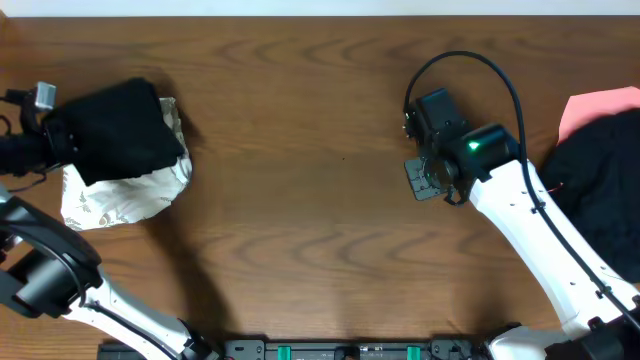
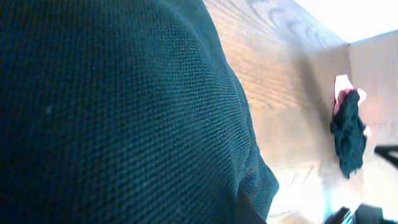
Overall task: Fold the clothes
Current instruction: 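Release the black bundle and lift the left gripper off it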
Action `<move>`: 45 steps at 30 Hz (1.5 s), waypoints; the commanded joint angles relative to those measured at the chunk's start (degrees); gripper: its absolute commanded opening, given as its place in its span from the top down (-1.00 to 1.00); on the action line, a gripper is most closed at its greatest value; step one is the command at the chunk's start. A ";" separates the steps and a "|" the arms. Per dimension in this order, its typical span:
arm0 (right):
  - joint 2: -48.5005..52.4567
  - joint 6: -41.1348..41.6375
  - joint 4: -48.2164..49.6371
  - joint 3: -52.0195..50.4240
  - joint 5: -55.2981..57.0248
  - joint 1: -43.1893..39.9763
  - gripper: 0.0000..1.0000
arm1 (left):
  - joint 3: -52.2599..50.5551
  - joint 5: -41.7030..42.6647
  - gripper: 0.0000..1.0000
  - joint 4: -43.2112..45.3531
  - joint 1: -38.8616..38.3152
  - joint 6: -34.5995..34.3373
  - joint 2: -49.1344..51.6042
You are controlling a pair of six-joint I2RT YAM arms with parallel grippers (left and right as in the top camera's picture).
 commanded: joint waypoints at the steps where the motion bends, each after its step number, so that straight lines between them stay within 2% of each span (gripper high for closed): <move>1: 0.28 0.07 -0.24 -0.37 0.24 -1.29 0.91 | 1.07 3.15 0.88 -1.22 0.00 8.87 0.00; 6: 0.28 0.04 -0.52 -0.37 0.24 -2.80 0.90 | 1.05 3.19 0.88 -1.62 0.13 12.94 0.02; 19: 0.28 0.07 -2.19 -0.37 0.22 -6.62 0.91 | 1.05 4.61 0.89 -0.52 5.42 14.21 1.03; 34: 0.28 0.09 -2.36 -0.37 -0.44 -6.91 0.91 | 1.05 7.02 0.86 0.04 6.49 12.39 14.60; 36: 0.28 0.11 -2.38 -0.37 -0.48 -6.91 0.92 | 1.07 7.04 0.22 0.90 6.69 11.45 14.62; 38: 0.28 0.09 -2.34 -0.37 -0.66 -6.91 0.91 | 1.20 7.02 -0.16 2.62 7.13 7.52 14.51; 41: 0.28 0.09 -2.29 -0.37 -0.87 -6.91 0.92 | 1.20 6.99 -0.89 5.51 8.28 1.70 14.51; 42: 0.28 0.09 -2.29 -0.37 -0.87 -6.91 0.91 | 1.20 6.99 -0.96 6.25 8.79 0.33 14.51; 45: 0.28 0.09 -2.36 -0.37 -0.94 -6.91 0.91 | 1.20 6.99 -0.96 9.01 10.54 -4.50 14.51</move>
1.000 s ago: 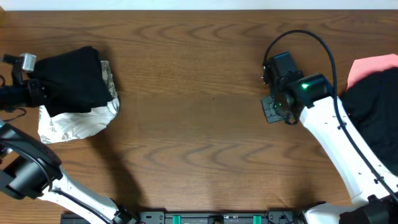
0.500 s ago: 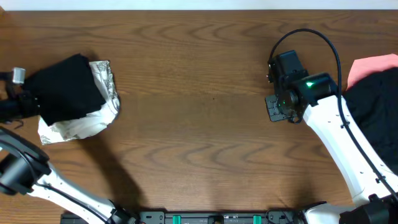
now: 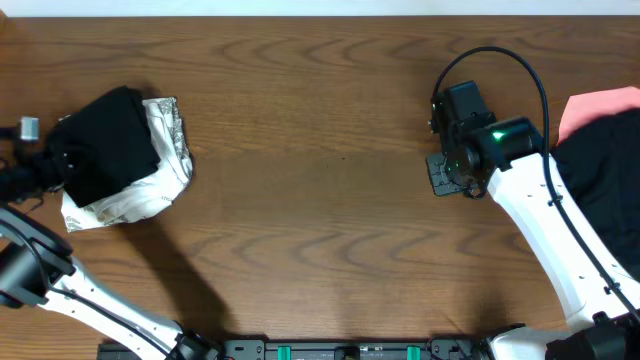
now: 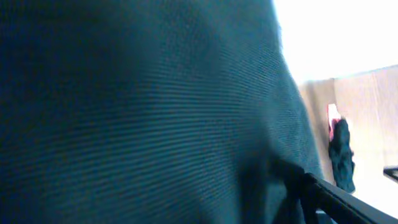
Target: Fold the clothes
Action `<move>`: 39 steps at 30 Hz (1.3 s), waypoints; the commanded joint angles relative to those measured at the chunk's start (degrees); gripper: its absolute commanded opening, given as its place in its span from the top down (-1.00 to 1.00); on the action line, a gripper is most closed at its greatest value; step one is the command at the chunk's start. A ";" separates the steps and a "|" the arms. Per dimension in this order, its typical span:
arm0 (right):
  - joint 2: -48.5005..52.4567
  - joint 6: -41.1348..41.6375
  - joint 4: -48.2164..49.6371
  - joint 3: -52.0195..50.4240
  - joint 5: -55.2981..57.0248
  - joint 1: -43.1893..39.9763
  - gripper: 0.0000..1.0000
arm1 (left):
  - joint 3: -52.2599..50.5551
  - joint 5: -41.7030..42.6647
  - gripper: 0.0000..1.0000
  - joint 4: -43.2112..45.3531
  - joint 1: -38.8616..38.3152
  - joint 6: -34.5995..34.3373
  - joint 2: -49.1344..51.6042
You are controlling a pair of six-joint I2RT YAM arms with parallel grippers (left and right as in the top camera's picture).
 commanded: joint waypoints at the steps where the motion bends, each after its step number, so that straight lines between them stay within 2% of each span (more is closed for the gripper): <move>1: 0.28 0.09 -0.04 -0.35 -0.33 -0.48 0.91 | 1.05 0.04 -0.96 2.64 2.95 -9.27 0.09; 5: 0.28 0.09 0.11 -0.35 -0.46 -0.48 0.91 | 1.05 -2.29 -0.96 8.48 5.73 -22.23 0.09; 7: 0.28 0.09 0.31 -0.35 -0.46 -0.48 0.91 | 1.05 -2.54 -0.96 9.90 6.78 -26.38 0.09; 17: 0.28 0.52 1.31 -0.35 -0.70 -0.48 0.91 | 1.38 -3.19 -0.96 9.97 6.49 -28.52 -3.96; 21: 0.28 0.52 1.70 -0.35 -0.90 -0.48 0.90 | 1.38 -5.81 -0.96 10.36 4.79 -28.63 -10.38; 25: 0.28 0.57 2.14 -0.35 -0.92 -0.48 0.90 | 1.38 -11.87 -0.97 11.74 2.51 -29.81 -19.23; 26: 0.31 0.70 2.25 -0.35 -0.92 -0.48 0.90 | 1.38 -13.77 -0.74 11.76 1.88 -29.81 -21.51; 27: 0.28 1.01 2.36 -0.35 -0.98 -0.48 0.90 | 1.38 -16.41 -0.41 11.74 1.03 -29.83 -24.26; 28: 0.28 1.42 2.54 -0.35 -0.98 -0.48 0.90 | 1.36 -18.91 -0.02 11.69 0.22 -29.94 -26.10; 29: 0.28 1.66 2.75 -0.35 -1.03 -0.48 0.90 | 1.36 -23.30 0.46 11.78 -1.03 -31.74 -28.57; 30: 0.28 1.81 3.02 -0.35 -1.14 -0.48 0.90 | 1.36 -28.20 0.80 12.02 -2.51 -34.49 -30.62; 31: 0.28 1.81 3.28 -0.35 -1.60 -0.48 0.90 | 1.36 -32.59 0.88 12.24 -3.93 -37.22 -32.15; 34: 0.28 1.81 3.91 -0.35 -2.64 -0.48 0.89 | 1.36 -47.93 0.88 12.66 -9.20 -44.52 -34.88; 37: 0.28 1.79 3.85 -0.35 -2.64 -0.48 0.90 | 1.18 -67.71 0.88 12.22 -15.74 -53.24 -34.77; 39: 0.28 1.79 3.76 -0.35 -2.82 -0.46 0.91 | 0.61 -76.72 0.88 11.67 -19.32 -57.75 -34.07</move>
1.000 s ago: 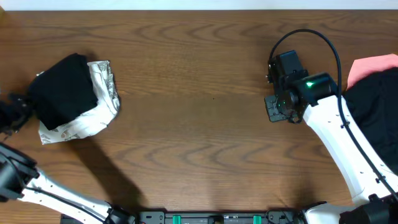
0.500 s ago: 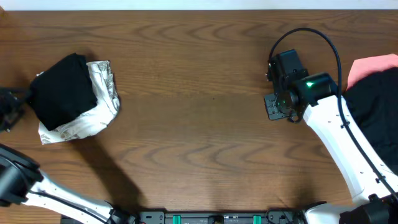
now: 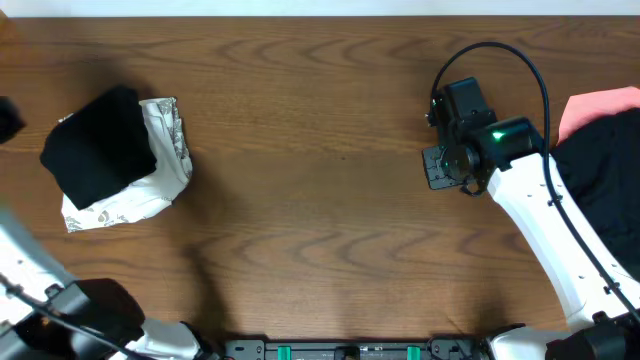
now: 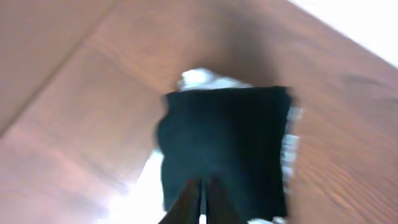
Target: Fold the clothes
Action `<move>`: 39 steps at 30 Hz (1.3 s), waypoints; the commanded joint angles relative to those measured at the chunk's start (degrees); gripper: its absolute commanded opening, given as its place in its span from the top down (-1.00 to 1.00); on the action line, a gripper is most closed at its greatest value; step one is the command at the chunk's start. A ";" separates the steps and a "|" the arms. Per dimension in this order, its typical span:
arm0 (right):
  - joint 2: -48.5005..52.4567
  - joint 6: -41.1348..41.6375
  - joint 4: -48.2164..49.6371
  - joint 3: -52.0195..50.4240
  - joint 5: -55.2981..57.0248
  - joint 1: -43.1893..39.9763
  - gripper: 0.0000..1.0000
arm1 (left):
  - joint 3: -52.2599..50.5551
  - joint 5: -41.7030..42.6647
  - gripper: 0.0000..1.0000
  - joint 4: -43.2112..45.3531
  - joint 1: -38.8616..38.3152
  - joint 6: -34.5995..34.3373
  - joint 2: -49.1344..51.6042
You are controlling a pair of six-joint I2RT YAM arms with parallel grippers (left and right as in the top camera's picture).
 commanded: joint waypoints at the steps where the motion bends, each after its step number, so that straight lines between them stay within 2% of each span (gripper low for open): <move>1: 0.28 0.85 -0.02 -0.26 -1.18 -0.48 0.91 | -1.14 -27.93 0.88 -1.05 -5.66 -13.31 3.02; 4: 0.28 0.85 0.00 -0.26 -2.58 -0.46 0.91 | -1.57 -38.51 0.86 -2.49 -10.03 -17.70 5.60; 5: 0.28 0.87 0.02 -0.26 -2.91 -0.46 0.91 | -1.64 -40.70 0.66 -2.64 -10.91 -18.43 6.43; 6: 0.28 0.87 0.02 -0.26 -3.10 -0.46 0.91 | -1.64 -42.84 0.14 -2.62 -11.87 -18.67 7.69; 7: 0.28 0.87 0.02 -0.26 -3.30 -0.46 0.91 | -1.64 -44.63 -0.19 -2.54 -12.72 -18.64 9.01; 10: 0.28 0.85 -0.02 -0.26 -4.00 -0.46 0.92 | -1.64 -47.78 -0.16 -1.97 -13.92 -18.56 12.44; 15: 0.28 0.85 -0.13 -0.26 -4.13 -0.46 0.92 | -1.64 -47.93 -0.13 -0.98 -14.19 -18.40 18.14; 22: 0.28 0.85 0.09 -0.26 -4.11 -0.46 0.92 | -1.64 -41.09 -0.08 0.37 -14.49 -18.43 24.96; 27: 0.28 0.85 0.07 -0.26 -4.11 -0.46 0.92 | -1.73 -39.76 -0.05 -0.09 -16.41 -18.18 29.09; 39: 0.28 0.85 0.07 -0.26 -4.13 -0.46 0.92 | -1.75 -39.76 -0.08 -1.33 -21.33 -17.31 31.08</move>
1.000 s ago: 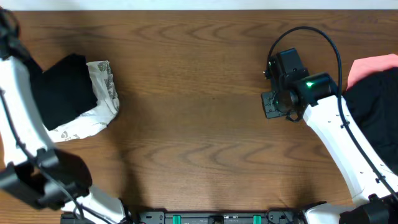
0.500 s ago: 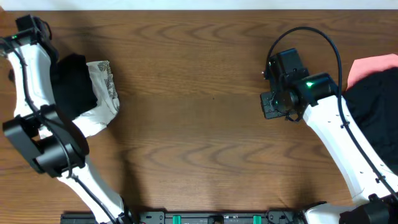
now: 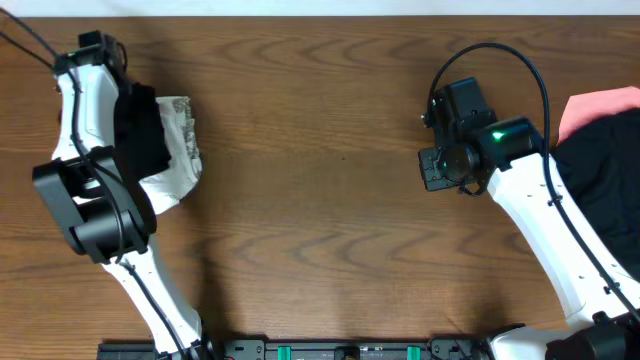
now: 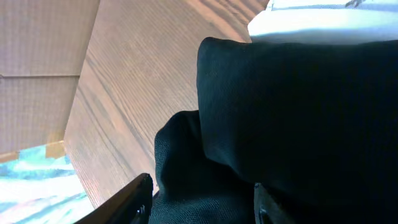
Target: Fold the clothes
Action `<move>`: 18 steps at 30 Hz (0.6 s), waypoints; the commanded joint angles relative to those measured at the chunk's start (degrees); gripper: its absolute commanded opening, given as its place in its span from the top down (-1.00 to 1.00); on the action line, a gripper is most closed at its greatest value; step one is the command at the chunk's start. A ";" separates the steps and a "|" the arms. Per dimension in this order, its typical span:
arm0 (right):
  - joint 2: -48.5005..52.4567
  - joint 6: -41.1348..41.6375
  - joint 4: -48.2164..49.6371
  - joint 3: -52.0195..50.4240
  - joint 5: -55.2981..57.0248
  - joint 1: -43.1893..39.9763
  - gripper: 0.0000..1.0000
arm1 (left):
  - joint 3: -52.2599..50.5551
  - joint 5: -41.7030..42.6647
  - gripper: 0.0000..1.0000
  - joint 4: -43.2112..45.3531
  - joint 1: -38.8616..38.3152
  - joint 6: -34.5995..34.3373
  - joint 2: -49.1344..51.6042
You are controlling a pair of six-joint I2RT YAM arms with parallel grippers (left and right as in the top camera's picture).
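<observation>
A folded black garment lies on top of a white patterned garment at the table's far left. My left arm comes over this pile from the top-left corner. My left gripper is at the black garment's left side. In the left wrist view its fingers stand apart, and a fold of the black fabric fills the gap between them. My right gripper hovers over bare wood right of centre, holding nothing; its jaws are too small to read.
A heap of unfolded clothes, black over pink, lies at the right edge under my right arm. The table's left edge runs close beside the folded pile. Brown wood spans the middle.
My left gripper was shut and clear of the pile, off the overhead view's left edge. Now it is at the black garment with its fingers apart around the fabric. The pile sits slightly further right.
My left gripper was pressed against the black garment on the white one, and still was a moment later, while my right arm moved right. Then the left gripper was off the pile, shut. Now it is back at the garment, fingers apart.
</observation>
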 commanded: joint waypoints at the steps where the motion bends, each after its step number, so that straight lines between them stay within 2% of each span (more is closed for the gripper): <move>1: 0.28 0.83 0.09 -0.24 -0.24 -0.46 0.92 | -0.28 2.78 -0.19 -0.94 -0.81 0.37 1.44; 4: 0.28 0.83 0.07 -0.24 -0.24 -0.46 0.92 | -0.28 2.67 -0.68 -1.53 -0.70 0.52 1.42; 7: 0.28 0.83 0.09 -0.24 -0.24 -0.46 0.92 | -0.26 2.14 -0.91 -2.14 -0.70 0.50 0.79; 10: 0.28 0.83 0.11 -0.24 -0.24 -0.46 0.92 | -0.15 2.14 -1.00 -2.27 -0.70 0.50 -1.36; 18: 0.28 0.83 0.90 -0.24 -0.26 -0.46 0.83 | 0.17 2.97 -0.96 -3.13 -0.72 0.50 -15.21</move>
